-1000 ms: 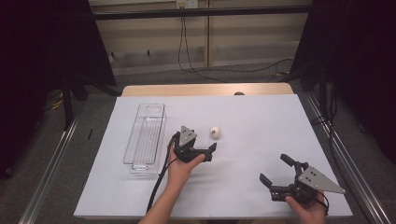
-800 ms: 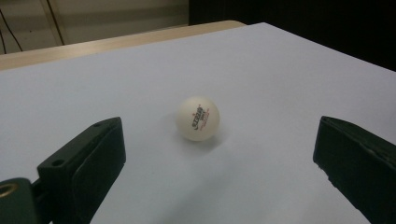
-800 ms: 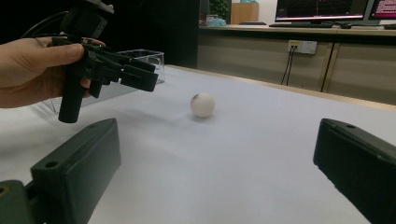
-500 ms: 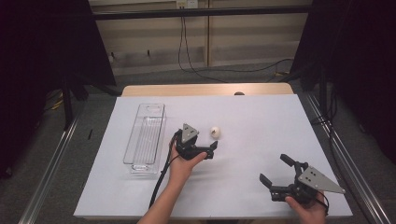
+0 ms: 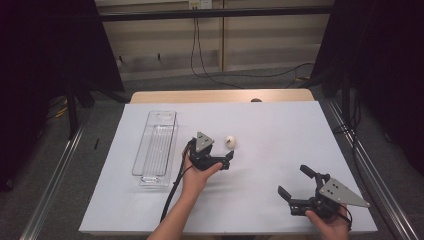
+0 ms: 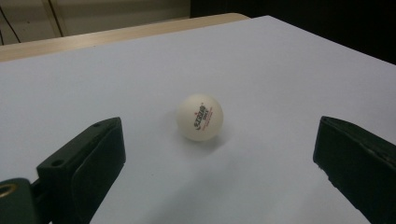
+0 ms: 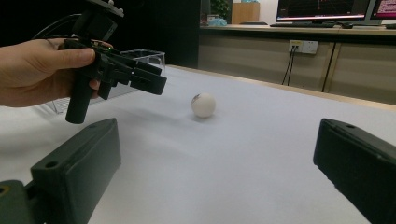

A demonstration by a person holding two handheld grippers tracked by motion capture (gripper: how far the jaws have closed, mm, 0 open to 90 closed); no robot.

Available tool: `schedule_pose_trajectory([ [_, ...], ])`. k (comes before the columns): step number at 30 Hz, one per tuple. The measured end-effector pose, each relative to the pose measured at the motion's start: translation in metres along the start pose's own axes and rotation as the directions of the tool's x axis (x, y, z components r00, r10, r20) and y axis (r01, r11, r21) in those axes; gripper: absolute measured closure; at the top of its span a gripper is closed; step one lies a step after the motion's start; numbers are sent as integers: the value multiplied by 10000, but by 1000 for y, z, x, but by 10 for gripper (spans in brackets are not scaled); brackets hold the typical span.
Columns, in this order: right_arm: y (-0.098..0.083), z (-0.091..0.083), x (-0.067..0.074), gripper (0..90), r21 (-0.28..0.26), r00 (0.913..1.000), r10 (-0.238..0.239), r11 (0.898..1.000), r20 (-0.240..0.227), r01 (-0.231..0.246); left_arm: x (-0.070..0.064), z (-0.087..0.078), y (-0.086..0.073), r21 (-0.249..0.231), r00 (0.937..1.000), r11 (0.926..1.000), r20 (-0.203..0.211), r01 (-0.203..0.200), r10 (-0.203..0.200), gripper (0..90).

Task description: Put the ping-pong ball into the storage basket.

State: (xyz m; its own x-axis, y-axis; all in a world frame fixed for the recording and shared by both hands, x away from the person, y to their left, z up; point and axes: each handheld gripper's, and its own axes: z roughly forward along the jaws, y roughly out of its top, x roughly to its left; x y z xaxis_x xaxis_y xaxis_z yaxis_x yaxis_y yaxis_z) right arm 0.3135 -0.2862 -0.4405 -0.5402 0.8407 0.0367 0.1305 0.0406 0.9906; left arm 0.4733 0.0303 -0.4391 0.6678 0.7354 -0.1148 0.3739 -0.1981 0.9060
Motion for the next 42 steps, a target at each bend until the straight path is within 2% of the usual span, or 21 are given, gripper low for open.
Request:
schedule_pose_trajectory([
  [4, 0, 0, 0, 4, 23, 10000, -54, 10000, -63, 54, 2, 0, 0, 121, 10000, 9999, -55, -49, 49, 24],
  [8, 0, 0, 0, 4, 16, 10000, -48, 10000, -42, 48, 2, 2, 0, 79, 9999, 9999, -101, 106, -105, 25],
  [11, 0, 0, 0, 4, 17, 10000, -34, 10000, -37, 34, 5, 1, 0, 181, 9999, 9998, -138, -20, 22, 25],
  [13, 0, 0, 0, 4, 18, 9999, -71, 10000, -71, 71, 4, 3, -1, 68, 9998, 9998, -133, 175, -174, 25],
  [21, 0, 0, 0, 5, 8, 10000, -13, 10000, -38, 13, 6, 4, -1, 213, 9997, 9997, -241, 94, -89, 26],
  [23, 0, 0, 0, 4, -2, 10000, -10, 10000, -86, 10, 6, 4, -1, 137, 9997, 9998, -180, 174, -172, 26],
  [26, 0, 0, 0, 4, -42, 10000, 17, 10000, -50, -17, 8, 4, 0, 254, 9997, 9996, -231, 108, -102, 26],
  [28, 0, 0, 0, 5, -8, 10000, -24, 10000, -72, 24, 7, 5, 1, 353, 9995, 9991, -234, 213, -205, 27],
  [29, 0, 0, 0, 4, 12, 10000, 0, 10000, -62, 0, 7, 6, 2, 428, 9995, 9990, -305, 83, -70, 26],
  [32, 0, 0, 0, 4, 21, 9999, -65, 10000, -82, 65, 7, 6, 6, 387, 9999, 9992, -148, 39, -33, 25],
  [35, 0, 0, 0, 4, 10, 9999, -78, 10000, -104, 78, 8, 9, 8, 468, 9998, 9989, -219, 54, -44, 26],
  [36, 0, -1, 0, 4, 18, 9999, -54, 10000, -91, 54, 7, 10, 8, 411, 9995, 9990, -261, 199, -189, 26],
  [38, 0, 0, 0, 4, 5, 10000, -36, 10000, -66, 36, 7, 10, 8, 486, 9997, 9988, -241, 92, -81, 26],
  [42, 0, 0, 0, 4, -16, 10000, -40, 10000, -71, 40, 8, 11, 8, 446, 9995, 9988, -248, 221, -210, 26],
])
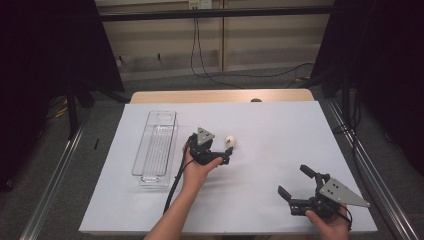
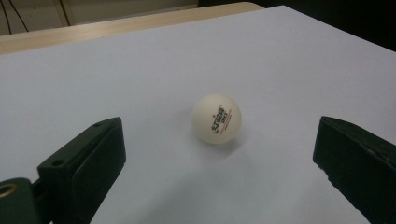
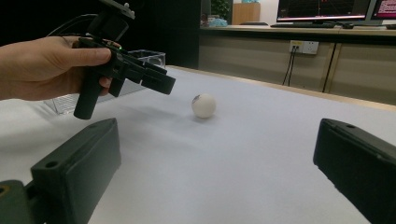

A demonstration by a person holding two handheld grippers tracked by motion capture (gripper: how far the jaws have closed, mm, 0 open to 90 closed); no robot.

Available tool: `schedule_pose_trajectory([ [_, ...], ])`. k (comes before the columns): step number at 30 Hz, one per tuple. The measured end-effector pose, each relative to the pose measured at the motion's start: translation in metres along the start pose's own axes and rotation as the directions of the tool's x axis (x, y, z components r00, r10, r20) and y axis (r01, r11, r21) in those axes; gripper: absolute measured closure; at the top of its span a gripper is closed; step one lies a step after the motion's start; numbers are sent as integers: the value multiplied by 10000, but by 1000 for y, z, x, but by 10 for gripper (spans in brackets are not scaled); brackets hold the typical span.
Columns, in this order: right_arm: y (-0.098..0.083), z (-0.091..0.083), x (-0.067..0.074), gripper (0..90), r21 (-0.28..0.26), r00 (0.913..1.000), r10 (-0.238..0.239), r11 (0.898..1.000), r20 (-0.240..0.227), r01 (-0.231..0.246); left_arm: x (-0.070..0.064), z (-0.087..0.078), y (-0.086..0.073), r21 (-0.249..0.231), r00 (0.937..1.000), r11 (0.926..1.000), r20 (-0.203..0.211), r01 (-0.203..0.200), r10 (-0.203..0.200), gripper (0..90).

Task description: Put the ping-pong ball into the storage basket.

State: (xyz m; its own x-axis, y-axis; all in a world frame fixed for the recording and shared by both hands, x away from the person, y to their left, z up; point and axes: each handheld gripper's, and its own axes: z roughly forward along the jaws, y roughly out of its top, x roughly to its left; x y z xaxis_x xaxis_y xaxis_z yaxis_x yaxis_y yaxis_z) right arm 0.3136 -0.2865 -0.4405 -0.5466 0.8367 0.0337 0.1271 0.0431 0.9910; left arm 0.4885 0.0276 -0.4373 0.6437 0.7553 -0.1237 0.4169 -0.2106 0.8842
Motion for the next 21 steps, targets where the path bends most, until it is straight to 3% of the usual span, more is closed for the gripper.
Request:
schedule_pose_trajectory([
  [7, 0, 0, 1, 4, 33, 10000, -10, 10000, -25, 10, 1, 2, 0, 33, 10000, 10000, 42, 70, -70, 29],
  [21, 0, 2, 1, 4, 14, 10000, -21, 10000, -63, 21, -1, 3, 7, 294, 9998, 9994, 32, -192, 191, 28],
])
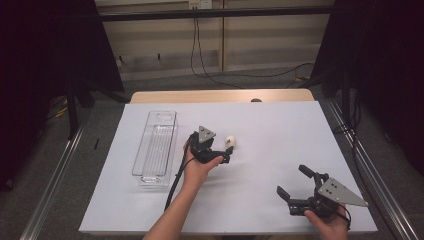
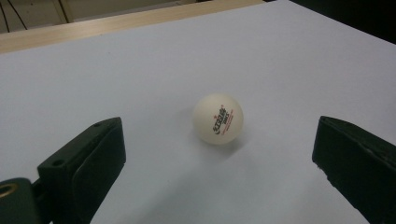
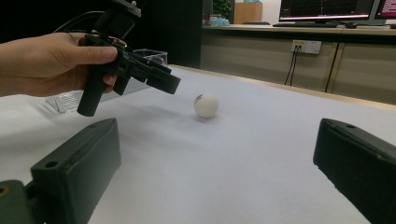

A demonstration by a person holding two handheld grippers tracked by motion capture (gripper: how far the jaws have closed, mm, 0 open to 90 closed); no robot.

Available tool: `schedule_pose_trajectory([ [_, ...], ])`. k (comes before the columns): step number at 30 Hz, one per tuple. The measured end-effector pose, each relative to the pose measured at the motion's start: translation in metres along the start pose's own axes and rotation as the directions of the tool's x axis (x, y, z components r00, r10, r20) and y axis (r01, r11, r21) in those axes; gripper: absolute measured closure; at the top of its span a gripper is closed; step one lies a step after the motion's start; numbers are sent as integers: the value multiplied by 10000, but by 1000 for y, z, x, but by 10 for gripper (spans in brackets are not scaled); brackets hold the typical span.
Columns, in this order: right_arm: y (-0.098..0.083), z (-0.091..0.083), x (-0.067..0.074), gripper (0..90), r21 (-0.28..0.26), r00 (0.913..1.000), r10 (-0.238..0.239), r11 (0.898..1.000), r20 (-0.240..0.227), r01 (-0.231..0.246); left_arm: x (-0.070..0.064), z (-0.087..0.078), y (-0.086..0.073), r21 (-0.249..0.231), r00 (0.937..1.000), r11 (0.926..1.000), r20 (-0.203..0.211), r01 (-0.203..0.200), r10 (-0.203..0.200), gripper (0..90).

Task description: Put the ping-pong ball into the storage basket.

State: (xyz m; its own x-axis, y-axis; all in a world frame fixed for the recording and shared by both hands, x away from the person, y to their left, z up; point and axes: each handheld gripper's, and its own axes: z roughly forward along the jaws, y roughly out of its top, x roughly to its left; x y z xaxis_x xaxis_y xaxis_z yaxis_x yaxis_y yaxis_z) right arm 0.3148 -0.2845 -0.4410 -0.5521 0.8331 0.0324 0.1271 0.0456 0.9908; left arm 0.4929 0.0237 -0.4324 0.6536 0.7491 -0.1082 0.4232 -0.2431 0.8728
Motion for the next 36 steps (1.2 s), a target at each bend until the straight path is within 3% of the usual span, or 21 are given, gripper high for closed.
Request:
schedule_pose_trajectory([
  [18, 0, 1, 1, 4, 35, 10000, 35, 10000, -7, -35, -3, 10, 7, 436, 10000, 9990, 14, 83, -83, 29],
  [20, 0, 1, 1, 4, 30, 10000, 35, 10000, -7, -35, -3, 10, 11, 569, 9999, 9983, 24, -124, 123, 30],
  [21, 0, 1, 0, 4, 27, 10000, 20, 10000, 5, -20, -4, 12, 11, 532, 10000, 9986, -1, 53, -53, 30],
  [22, 0, 1, 0, 4, 28, 10000, 19, 10000, 11, -19, -3, 12, 12, 645, 9998, 9978, -23, -173, 175, 30],
  [23, 0, 1, 0, 4, 24, 10000, 39, 10000, 12, -39, -4, 14, 12, 536, 10000, 9986, -63, 44, -40, 31],
  [28, 0, 1, 0, 4, 23, 10000, 56, 10000, -1, -56, -3, 17, 10, 740, 9998, 9971, -66, 170, -165, 32],
  [32, 0, 1, 0, 4, -1, 10000, 56, 10000, 15, -56, -4, 21, 12, 837, 9998, 9964, -171, 120, -106, 30],
  [33, 0, 1, 0, 4, -4, 10000, 48, 10000, 20, -48, -2, 21, 13, 987, 9999, 9951, -150, -45, 60, 30],
  [36, 0, 1, 0, 4, 16, 10000, 50, 10000, -8, -50, -3, 24, 16, 950, 9998, 9955, -198, 20, -1, 30],
])
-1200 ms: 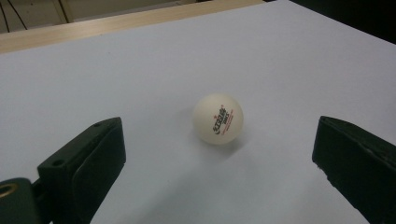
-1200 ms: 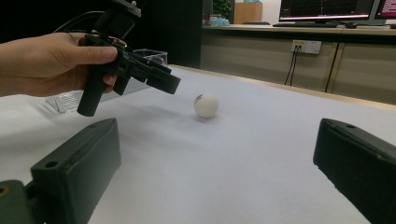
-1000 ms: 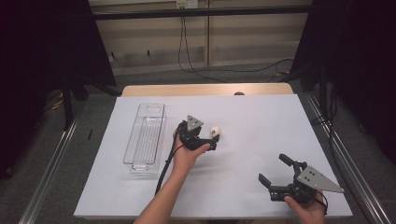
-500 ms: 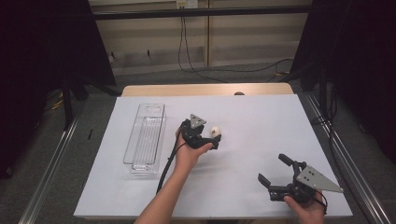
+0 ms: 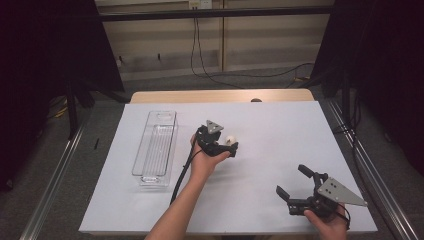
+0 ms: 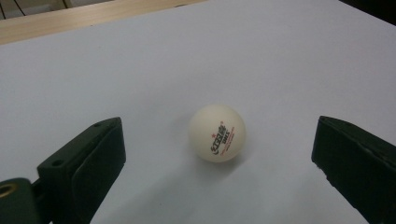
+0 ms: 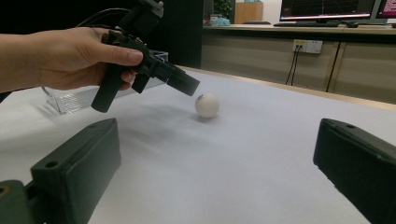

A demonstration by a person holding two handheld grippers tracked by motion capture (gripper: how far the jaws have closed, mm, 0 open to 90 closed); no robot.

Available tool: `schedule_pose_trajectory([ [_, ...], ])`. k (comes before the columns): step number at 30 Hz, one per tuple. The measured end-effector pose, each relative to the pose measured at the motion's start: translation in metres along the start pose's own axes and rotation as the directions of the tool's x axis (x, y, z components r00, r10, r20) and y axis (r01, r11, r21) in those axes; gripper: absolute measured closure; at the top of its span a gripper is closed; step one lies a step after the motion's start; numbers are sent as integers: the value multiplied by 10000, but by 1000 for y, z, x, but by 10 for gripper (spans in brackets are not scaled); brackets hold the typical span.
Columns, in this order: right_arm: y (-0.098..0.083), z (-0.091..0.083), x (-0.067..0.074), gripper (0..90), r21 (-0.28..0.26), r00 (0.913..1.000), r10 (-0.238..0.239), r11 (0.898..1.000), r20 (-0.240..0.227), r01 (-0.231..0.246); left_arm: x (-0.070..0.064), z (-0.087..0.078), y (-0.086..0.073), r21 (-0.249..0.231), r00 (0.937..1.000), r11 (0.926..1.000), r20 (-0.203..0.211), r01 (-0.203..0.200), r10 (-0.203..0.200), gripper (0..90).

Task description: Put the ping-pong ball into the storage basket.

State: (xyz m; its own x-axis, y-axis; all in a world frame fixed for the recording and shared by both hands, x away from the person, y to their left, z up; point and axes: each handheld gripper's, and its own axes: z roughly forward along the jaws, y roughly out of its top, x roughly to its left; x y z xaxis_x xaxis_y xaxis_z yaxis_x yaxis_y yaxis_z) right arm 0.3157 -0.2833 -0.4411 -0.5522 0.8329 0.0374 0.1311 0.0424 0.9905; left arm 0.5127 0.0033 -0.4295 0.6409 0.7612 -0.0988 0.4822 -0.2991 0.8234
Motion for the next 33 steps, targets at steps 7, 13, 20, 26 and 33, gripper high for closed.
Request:
schedule_pose_trajectory([
  [7, 0, 0, 0, 4, -10, 10000, -12, 10000, -18, 12, 1, 10, 0, 200, 10000, 9998, -47, 60, -59, 40],
  [13, 0, 0, 0, 5, -2, 10000, 11, 10000, -17, -11, 1, 16, -1, 375, 9999, 9992, -27, -128, 129, 52],
  [20, 0, 0, -1, 5, 5, 10000, -15, 10000, -40, 15, 1, 23, 2, 229, 10000, 9997, -46, -16, 17, 87],
  [26, 0, 0, -1, 5, 0, 10000, -5, 10000, -42, 5, 3, 31, -2, 460, 10000, 9989, -39, 4, -2, 147],
  [33, 0, 0, -1, 5, 17, 10000, -14, 10000, -11, 14, 5, 37, -5, 756, 9998, 9970, -47, -189, 193, 222],
])
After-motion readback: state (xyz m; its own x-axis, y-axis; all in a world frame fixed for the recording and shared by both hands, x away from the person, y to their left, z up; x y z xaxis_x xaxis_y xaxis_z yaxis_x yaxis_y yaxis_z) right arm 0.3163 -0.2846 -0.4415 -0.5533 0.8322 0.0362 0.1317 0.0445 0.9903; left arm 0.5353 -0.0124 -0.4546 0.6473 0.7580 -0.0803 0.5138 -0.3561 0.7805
